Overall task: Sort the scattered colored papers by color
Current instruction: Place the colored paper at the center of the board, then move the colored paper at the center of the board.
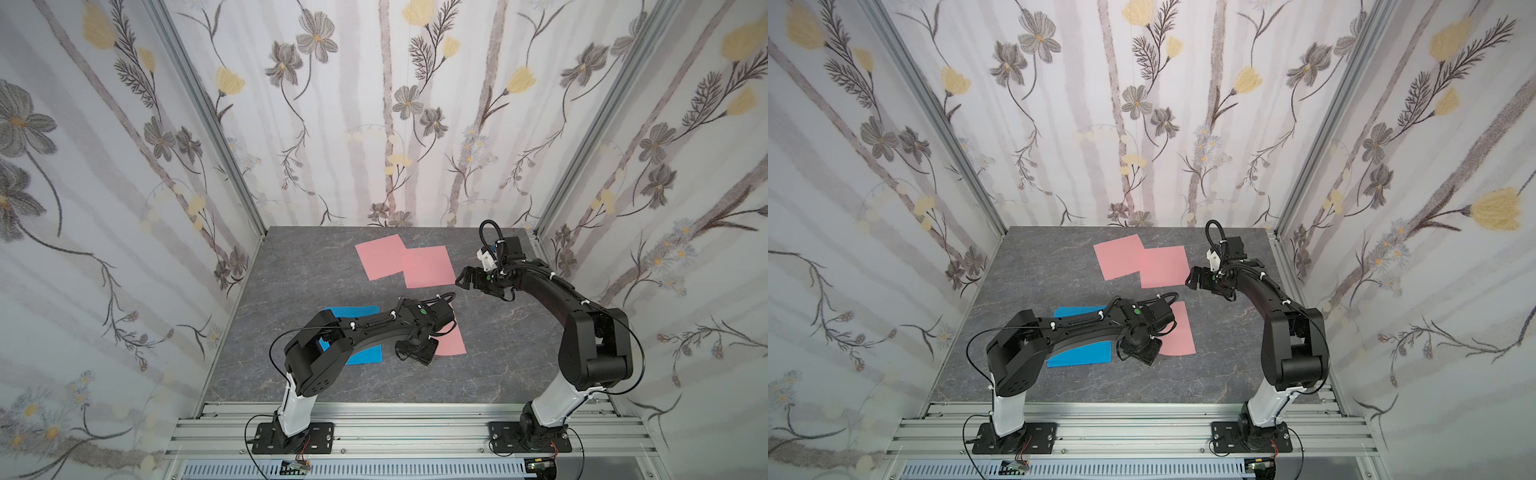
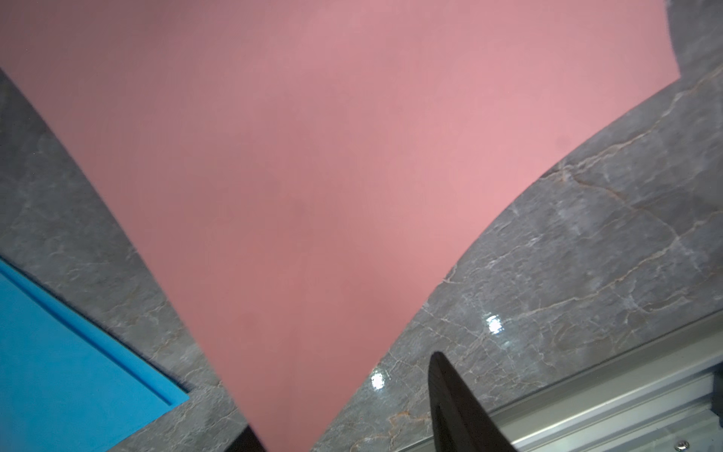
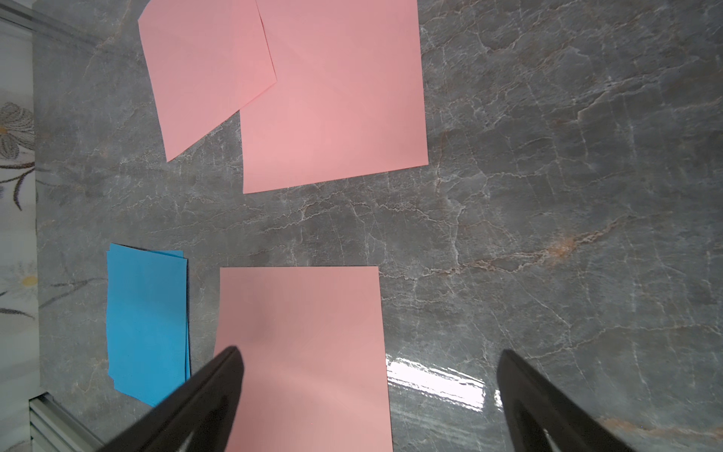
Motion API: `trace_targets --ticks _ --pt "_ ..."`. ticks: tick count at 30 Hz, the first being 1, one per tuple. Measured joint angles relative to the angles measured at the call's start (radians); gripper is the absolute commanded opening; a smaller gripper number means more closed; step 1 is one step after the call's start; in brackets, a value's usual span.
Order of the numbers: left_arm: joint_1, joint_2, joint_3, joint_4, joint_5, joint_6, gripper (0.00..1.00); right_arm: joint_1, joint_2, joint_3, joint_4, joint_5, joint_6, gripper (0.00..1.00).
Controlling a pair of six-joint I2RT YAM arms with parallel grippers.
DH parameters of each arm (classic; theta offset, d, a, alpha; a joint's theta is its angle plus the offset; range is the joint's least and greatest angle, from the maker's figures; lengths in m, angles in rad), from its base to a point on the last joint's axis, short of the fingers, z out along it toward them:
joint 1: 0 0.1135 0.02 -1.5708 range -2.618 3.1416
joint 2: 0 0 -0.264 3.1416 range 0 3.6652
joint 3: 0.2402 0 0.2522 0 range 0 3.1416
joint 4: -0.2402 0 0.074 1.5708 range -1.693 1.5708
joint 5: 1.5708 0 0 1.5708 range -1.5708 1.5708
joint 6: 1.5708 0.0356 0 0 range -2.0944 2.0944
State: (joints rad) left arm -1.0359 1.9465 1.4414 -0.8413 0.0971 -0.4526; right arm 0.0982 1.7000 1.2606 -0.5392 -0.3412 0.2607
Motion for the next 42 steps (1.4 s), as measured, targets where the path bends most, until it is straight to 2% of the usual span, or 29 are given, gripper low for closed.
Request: trace_targets --ticks 20,22,25,30,35,38,42 --pt "0.000 -0.110 0.092 -0.143 -0.053 -0.046 0.51 0.005 -0.006 -0.008 0.004 -0.028 0.001 1.00" --pt "0.016 -0.139 0.090 -0.141 -0.070 -0.046 0.53 0.007 -0.008 -0.001 0.007 -0.042 0.009 1.00" --pt "0.093 -0.175 0.055 -0.094 -0.093 -0.046 0.58 0.016 -0.006 0.029 0.019 -0.079 0.032 1.00" --pt "0.272 -0.214 -0.064 0.109 -0.095 -0.047 0.58 0.065 0.084 0.166 0.079 -0.166 0.077 1.00" --pt "0.434 -0.175 -0.179 0.449 0.027 -0.135 0.59 0.092 0.256 0.351 0.111 -0.219 0.108 1.00" --pt "0.455 -0.084 -0.167 0.616 0.106 -0.194 0.59 0.093 0.363 0.442 0.118 -0.235 0.134 1.00" --pt "0.488 -0.043 -0.140 0.724 0.119 -0.232 0.59 0.115 0.459 0.552 0.116 -0.250 0.160 1.00"
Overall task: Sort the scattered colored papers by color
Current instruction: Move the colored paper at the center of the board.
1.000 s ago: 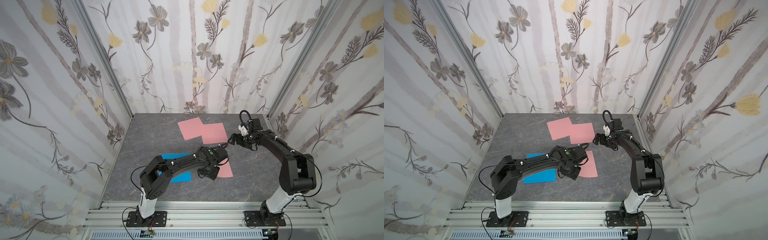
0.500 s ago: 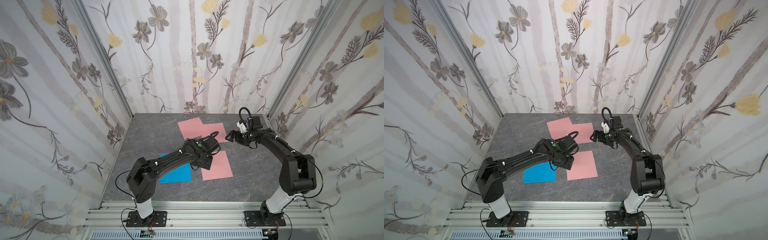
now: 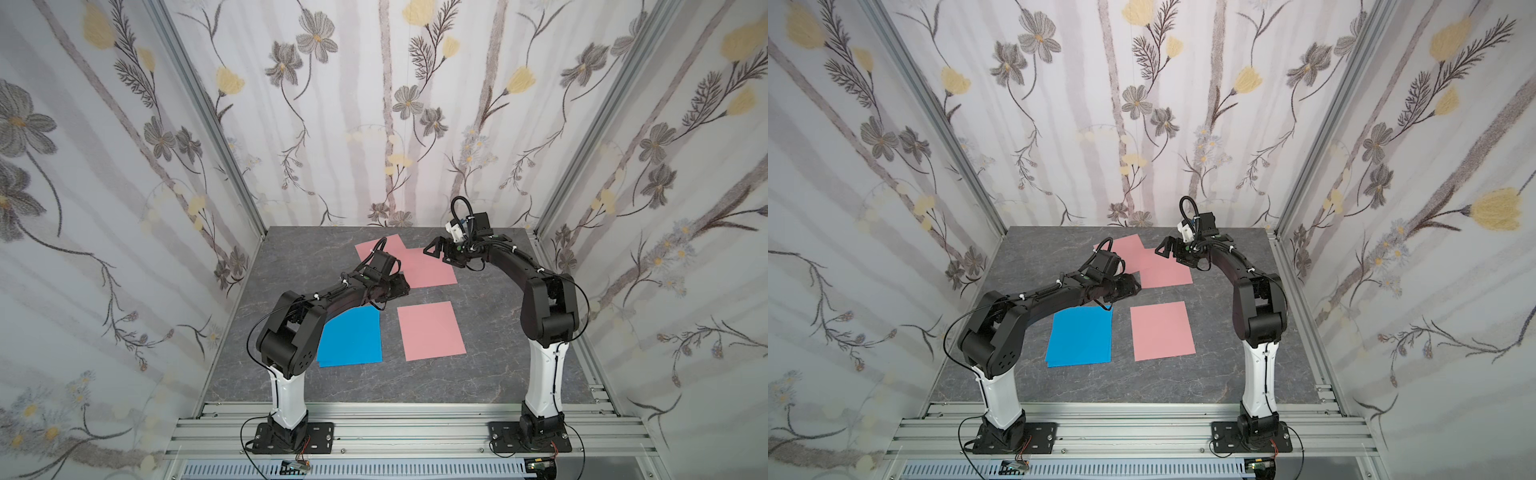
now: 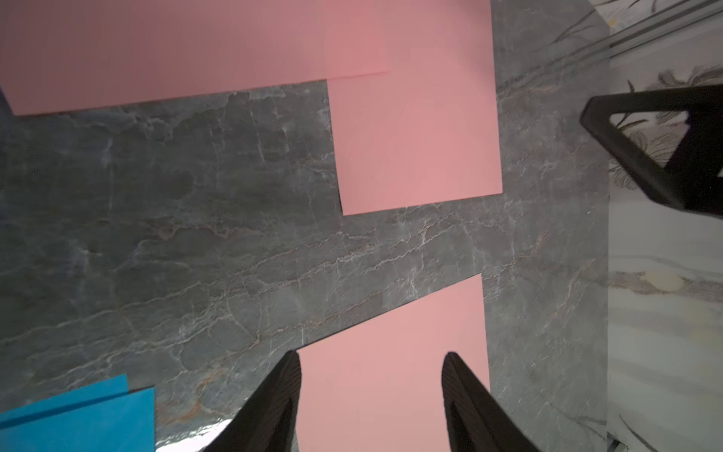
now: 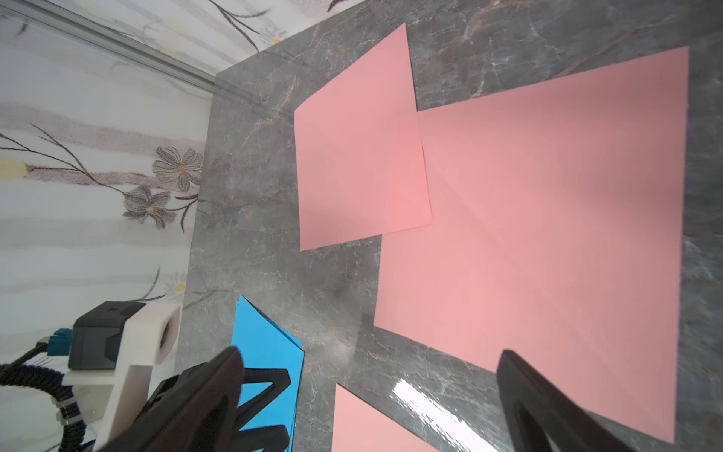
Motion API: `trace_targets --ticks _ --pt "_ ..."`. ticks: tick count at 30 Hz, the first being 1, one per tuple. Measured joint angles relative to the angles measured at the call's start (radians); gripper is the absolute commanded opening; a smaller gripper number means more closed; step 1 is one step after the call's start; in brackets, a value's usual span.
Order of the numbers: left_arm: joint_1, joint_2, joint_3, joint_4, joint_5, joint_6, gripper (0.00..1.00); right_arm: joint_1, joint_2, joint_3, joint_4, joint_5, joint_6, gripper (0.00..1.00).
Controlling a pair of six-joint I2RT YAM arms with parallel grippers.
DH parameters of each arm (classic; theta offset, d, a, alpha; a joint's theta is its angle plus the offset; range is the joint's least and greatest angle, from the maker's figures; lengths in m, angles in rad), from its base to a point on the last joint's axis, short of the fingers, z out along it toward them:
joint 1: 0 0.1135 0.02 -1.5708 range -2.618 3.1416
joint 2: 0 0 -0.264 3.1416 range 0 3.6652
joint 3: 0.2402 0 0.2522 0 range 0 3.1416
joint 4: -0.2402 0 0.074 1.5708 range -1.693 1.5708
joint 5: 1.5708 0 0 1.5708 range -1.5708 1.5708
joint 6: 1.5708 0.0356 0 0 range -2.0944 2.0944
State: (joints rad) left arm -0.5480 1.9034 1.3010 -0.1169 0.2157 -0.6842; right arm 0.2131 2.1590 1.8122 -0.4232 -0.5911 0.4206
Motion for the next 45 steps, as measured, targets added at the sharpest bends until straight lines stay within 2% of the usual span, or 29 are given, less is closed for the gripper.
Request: trace_targets --ticks 6,11,22,35,45 --pt "0.110 0.058 0.095 0.031 -0.084 -0.005 0.59 0.084 0.177 0.285 0.021 -0.050 0.049 1.00" --pt "0.126 0.122 0.199 -0.034 -0.117 0.005 0.59 0.126 0.336 0.464 0.027 -0.067 0.135 1.00" --pt "0.162 0.156 0.211 -0.169 -0.283 0.007 0.59 0.187 0.506 0.639 0.021 -0.060 0.264 1.00" --pt "0.185 0.110 0.131 -0.190 -0.307 -0.017 0.59 0.189 0.532 0.657 -0.124 0.095 0.322 1.00" --pt "0.185 0.093 0.101 -0.164 -0.263 -0.053 0.59 0.182 0.454 0.546 -0.208 0.174 0.271 1.00"
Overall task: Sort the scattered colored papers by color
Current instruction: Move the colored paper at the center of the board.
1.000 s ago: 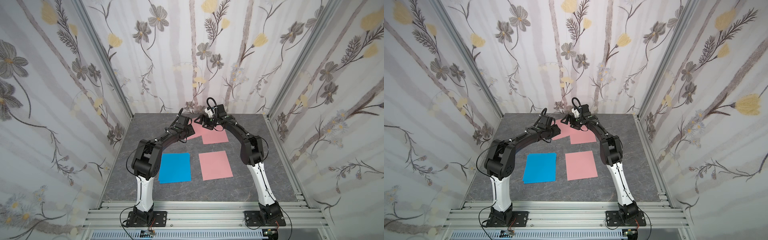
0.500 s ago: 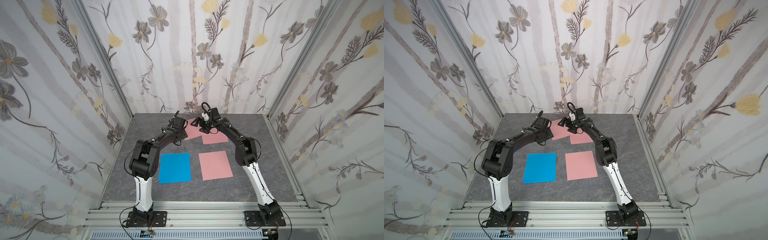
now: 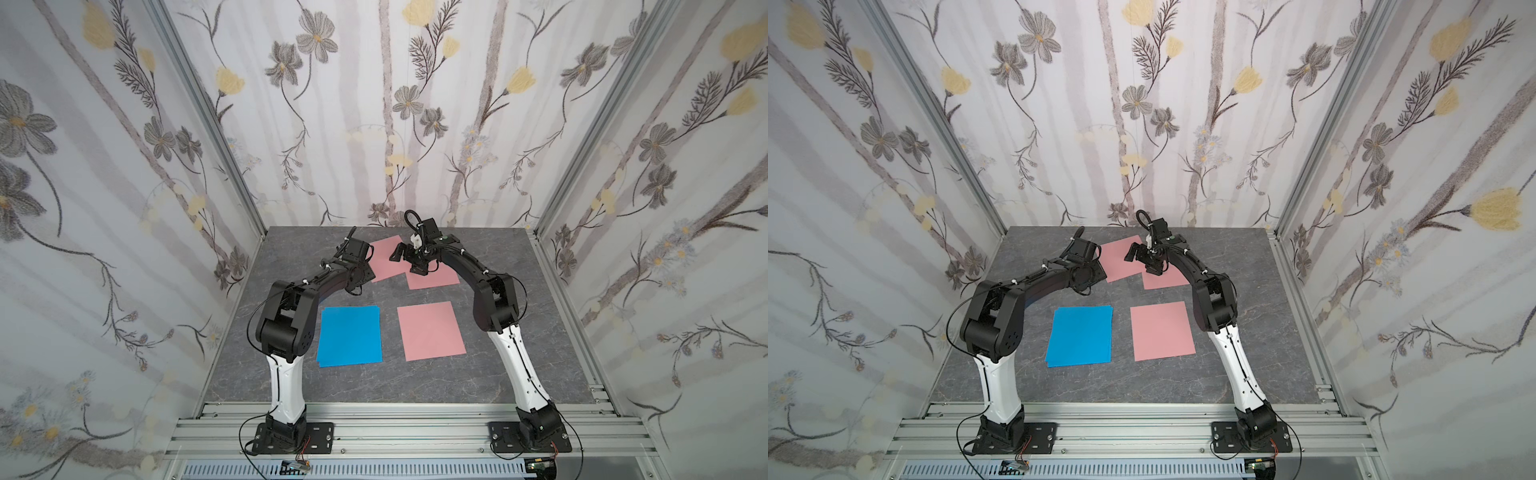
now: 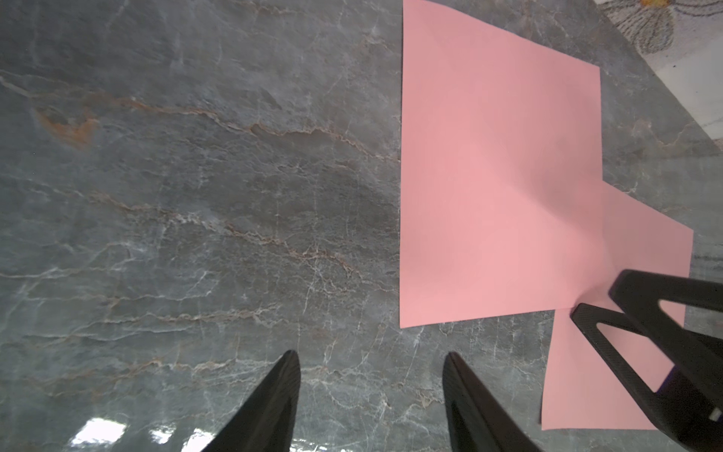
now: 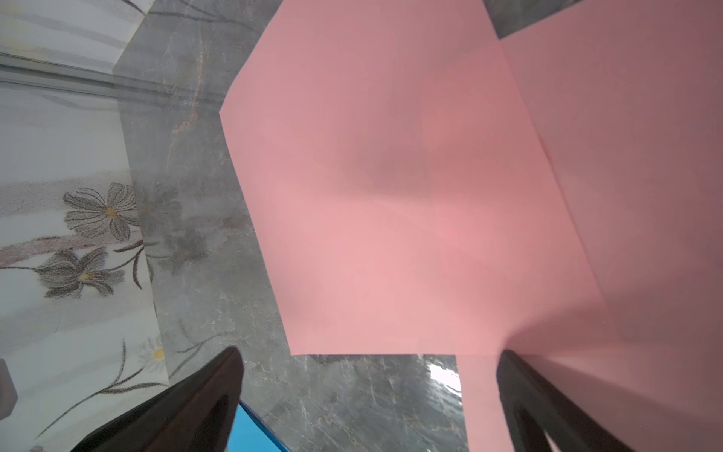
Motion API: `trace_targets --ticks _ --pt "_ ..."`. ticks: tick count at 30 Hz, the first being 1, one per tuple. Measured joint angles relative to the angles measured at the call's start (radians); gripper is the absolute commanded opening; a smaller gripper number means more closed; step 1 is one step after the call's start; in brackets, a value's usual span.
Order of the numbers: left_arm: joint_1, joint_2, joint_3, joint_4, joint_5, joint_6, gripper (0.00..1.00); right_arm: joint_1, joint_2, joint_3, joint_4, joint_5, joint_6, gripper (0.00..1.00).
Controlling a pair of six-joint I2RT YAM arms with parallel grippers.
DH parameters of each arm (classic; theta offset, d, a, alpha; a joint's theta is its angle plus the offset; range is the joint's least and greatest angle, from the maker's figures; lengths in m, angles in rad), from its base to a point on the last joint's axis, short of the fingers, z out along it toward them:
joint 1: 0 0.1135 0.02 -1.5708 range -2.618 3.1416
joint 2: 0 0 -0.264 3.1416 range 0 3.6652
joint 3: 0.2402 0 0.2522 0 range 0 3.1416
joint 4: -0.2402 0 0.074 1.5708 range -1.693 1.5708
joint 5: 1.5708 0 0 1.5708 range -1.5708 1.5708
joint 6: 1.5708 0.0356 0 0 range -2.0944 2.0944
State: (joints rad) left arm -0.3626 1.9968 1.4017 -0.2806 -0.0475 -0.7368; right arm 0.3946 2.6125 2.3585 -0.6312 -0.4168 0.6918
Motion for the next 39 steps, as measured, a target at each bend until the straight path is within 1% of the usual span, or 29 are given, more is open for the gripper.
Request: trace_targets --ticks 3,9,11,13,15,18,21,24,27,32,36,39 --pt "0.000 -0.014 -0.017 0.002 0.007 -0.002 0.60 -0.002 -0.037 -0.069 0.011 0.002 -0.016 1.00" --pt "0.000 -0.039 -0.080 0.054 0.038 -0.021 0.60 0.001 -0.197 -0.322 0.010 0.050 -0.076 1.00" --pt "0.000 -0.039 -0.099 0.078 0.056 -0.033 0.60 0.002 -0.252 -0.397 -0.014 0.083 -0.098 1.00" --pt "0.000 -0.038 -0.116 0.107 0.072 -0.049 0.60 0.002 -0.291 -0.433 -0.038 0.108 -0.122 1.00" --pt "0.000 -0.034 -0.126 0.126 0.078 -0.057 0.60 0.003 -0.314 -0.430 -0.046 0.120 -0.135 1.00" --pt "0.000 -0.027 -0.140 0.155 0.104 -0.069 0.60 0.011 -0.312 -0.364 -0.041 0.132 -0.151 1.00" --pt "0.000 -0.033 -0.163 0.169 0.106 -0.076 0.60 0.021 -0.296 -0.286 -0.032 0.133 -0.165 1.00" --pt "0.000 -0.049 -0.176 0.173 0.112 -0.075 0.60 0.031 -0.248 -0.198 -0.035 0.132 -0.168 1.00" --pt "0.001 -0.059 -0.184 0.181 0.112 -0.075 0.60 0.032 -0.154 -0.066 -0.031 0.106 -0.166 1.00" --pt "0.002 -0.085 -0.238 0.240 0.112 -0.086 0.60 0.034 0.033 0.174 -0.033 0.039 -0.114 1.00" --pt "0.002 -0.090 -0.277 0.299 0.127 -0.106 0.60 0.034 0.123 0.296 -0.031 0.011 -0.073 1.00" --pt "0.001 -0.092 -0.290 0.320 0.130 -0.109 0.60 0.034 0.159 0.336 -0.024 -0.005 -0.043 1.00"
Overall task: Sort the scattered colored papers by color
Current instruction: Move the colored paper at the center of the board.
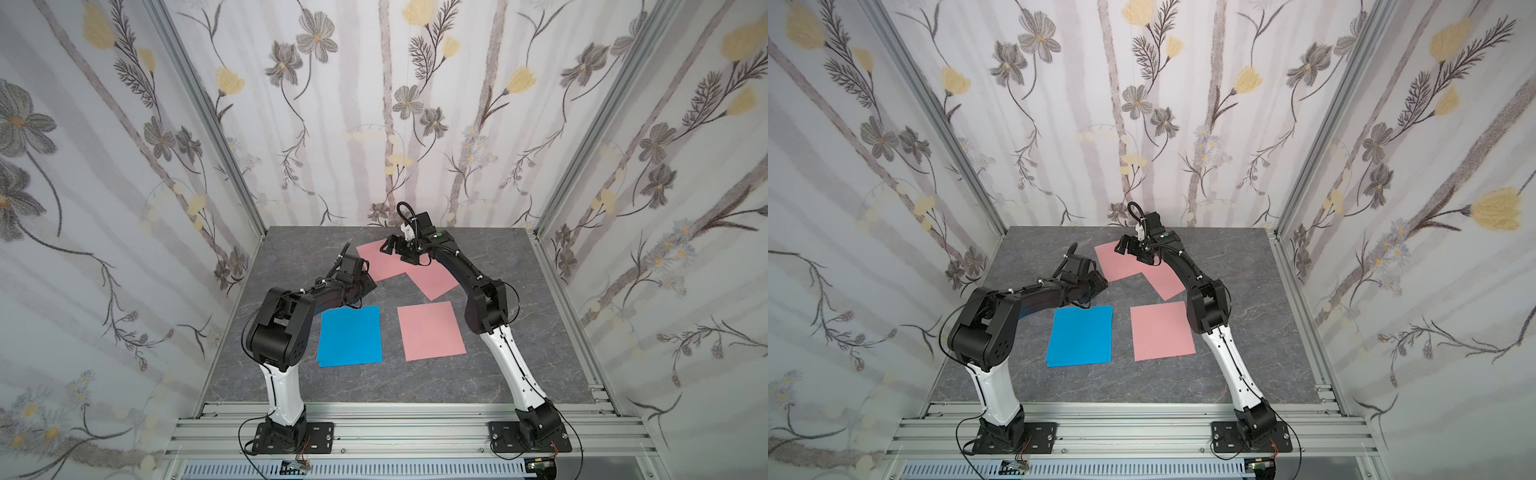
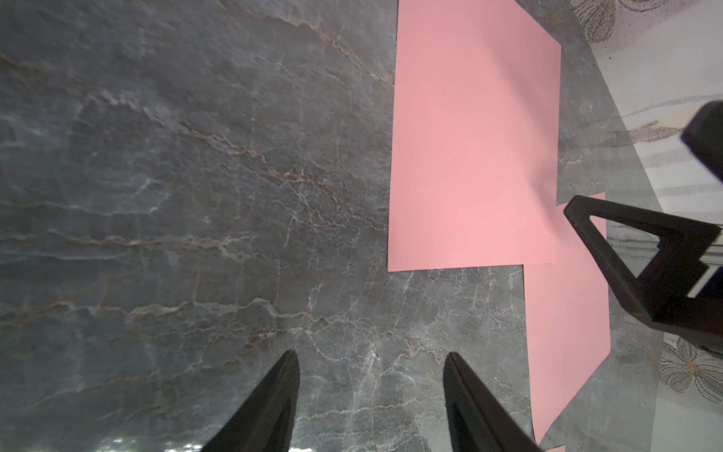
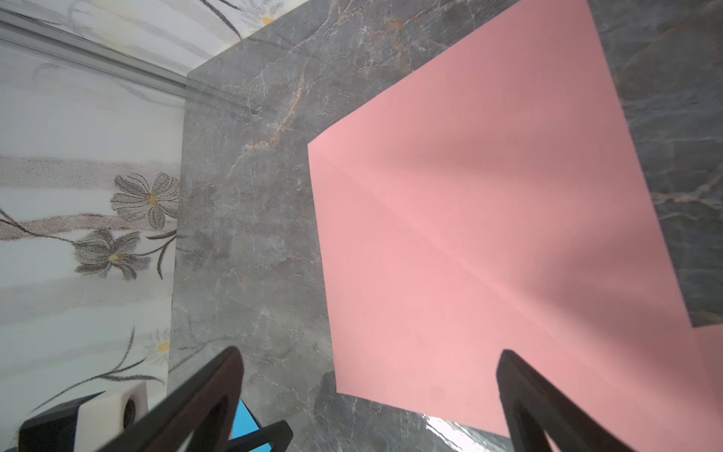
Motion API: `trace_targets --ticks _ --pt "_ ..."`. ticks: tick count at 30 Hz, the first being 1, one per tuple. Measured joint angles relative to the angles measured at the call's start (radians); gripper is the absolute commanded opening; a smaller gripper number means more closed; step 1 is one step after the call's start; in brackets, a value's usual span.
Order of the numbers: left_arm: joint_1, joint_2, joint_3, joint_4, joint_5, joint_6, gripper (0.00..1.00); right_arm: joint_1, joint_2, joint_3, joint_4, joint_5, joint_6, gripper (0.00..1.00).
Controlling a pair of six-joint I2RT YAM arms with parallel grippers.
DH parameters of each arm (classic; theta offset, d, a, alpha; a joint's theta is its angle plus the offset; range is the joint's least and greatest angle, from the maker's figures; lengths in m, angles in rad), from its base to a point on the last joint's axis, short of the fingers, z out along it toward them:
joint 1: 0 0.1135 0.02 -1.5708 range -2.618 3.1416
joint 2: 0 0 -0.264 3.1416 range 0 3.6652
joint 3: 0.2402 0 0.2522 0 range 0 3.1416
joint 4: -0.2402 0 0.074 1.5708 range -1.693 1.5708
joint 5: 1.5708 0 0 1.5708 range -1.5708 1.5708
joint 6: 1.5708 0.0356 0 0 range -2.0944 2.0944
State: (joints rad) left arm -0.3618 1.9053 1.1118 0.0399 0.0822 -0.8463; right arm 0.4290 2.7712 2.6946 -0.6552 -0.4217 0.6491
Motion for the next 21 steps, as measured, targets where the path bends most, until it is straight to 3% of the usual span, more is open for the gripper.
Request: trace_targets --ticks 15,21 --pt "-0.002 -0.068 -0.023 0.006 -0.007 -0.018 0.60 0.000 -0.066 -0.192 0.023 0.025 0.018 1.00" --pt "-0.008 -0.095 -0.024 -0.014 -0.018 -0.018 0.60 -0.005 -0.221 -0.439 0.006 0.080 -0.046 1.00"
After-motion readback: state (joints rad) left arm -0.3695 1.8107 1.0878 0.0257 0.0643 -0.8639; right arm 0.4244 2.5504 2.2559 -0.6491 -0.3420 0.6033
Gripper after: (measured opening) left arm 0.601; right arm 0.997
